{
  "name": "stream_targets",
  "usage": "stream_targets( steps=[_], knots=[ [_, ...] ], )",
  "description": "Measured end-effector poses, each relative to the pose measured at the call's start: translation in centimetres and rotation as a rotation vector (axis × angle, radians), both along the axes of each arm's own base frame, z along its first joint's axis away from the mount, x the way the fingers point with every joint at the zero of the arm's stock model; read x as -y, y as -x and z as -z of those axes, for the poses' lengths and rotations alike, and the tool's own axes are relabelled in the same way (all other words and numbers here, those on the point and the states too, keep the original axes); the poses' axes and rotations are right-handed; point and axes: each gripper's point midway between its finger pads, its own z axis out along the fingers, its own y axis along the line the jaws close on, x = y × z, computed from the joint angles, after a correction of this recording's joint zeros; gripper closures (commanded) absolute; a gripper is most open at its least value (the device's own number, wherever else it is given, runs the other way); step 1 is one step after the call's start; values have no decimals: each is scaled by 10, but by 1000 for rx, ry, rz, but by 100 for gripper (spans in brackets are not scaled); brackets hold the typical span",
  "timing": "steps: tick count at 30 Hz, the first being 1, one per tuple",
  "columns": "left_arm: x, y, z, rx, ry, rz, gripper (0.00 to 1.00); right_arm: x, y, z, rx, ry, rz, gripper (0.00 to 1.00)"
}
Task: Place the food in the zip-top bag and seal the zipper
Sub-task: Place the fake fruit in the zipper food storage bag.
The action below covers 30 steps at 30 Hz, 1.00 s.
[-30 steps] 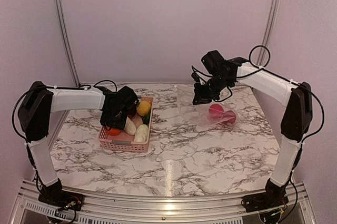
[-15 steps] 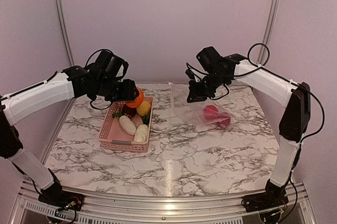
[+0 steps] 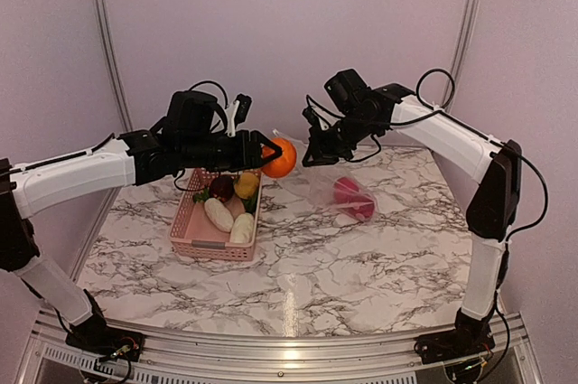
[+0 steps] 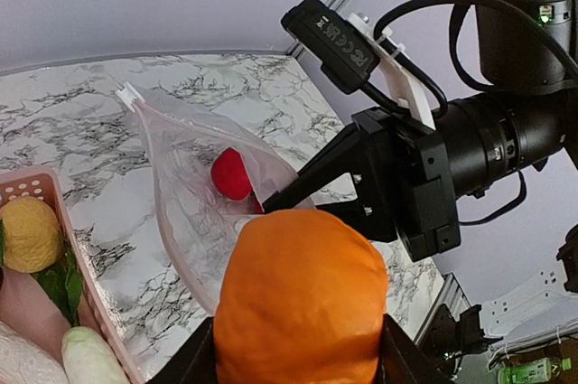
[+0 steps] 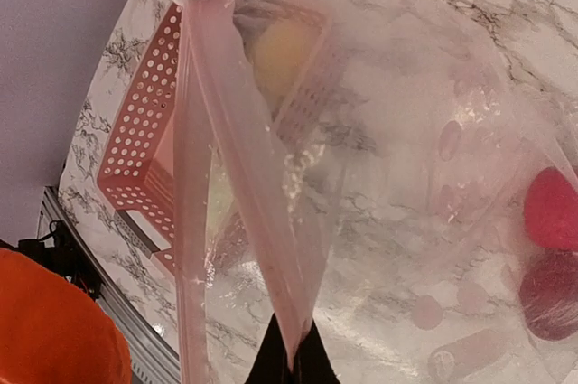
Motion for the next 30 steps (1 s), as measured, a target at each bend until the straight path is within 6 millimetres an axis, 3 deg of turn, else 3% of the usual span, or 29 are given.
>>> stream_targets(
  steps=[7,13,16,20,22,26,30],
  knots=[
    [15,-20,35,-95,3,-55,70,-2,4,-2,-27,-19,0,100],
    [27,-53,48,-146,-5,-161,49,0,3,-17,-23,-28,18,100],
    [34,-65,48,-156,5,-186,28,-3,4,-25,-17,-48,13,100],
    [37,-71,48,-170,23,-211,19,-4,4,-27,-21,-57,17,100],
    [38,-71,46,-170,32,-211,2,-4,4,-27,-24,-59,21,100],
    [41,-71,36,-156,65,-203,1,-4,5,-27,-30,-60,25,100],
    [39,-63,8,-108,128,-171,1,-3,4,-28,-27,-63,27,100]
  ],
)
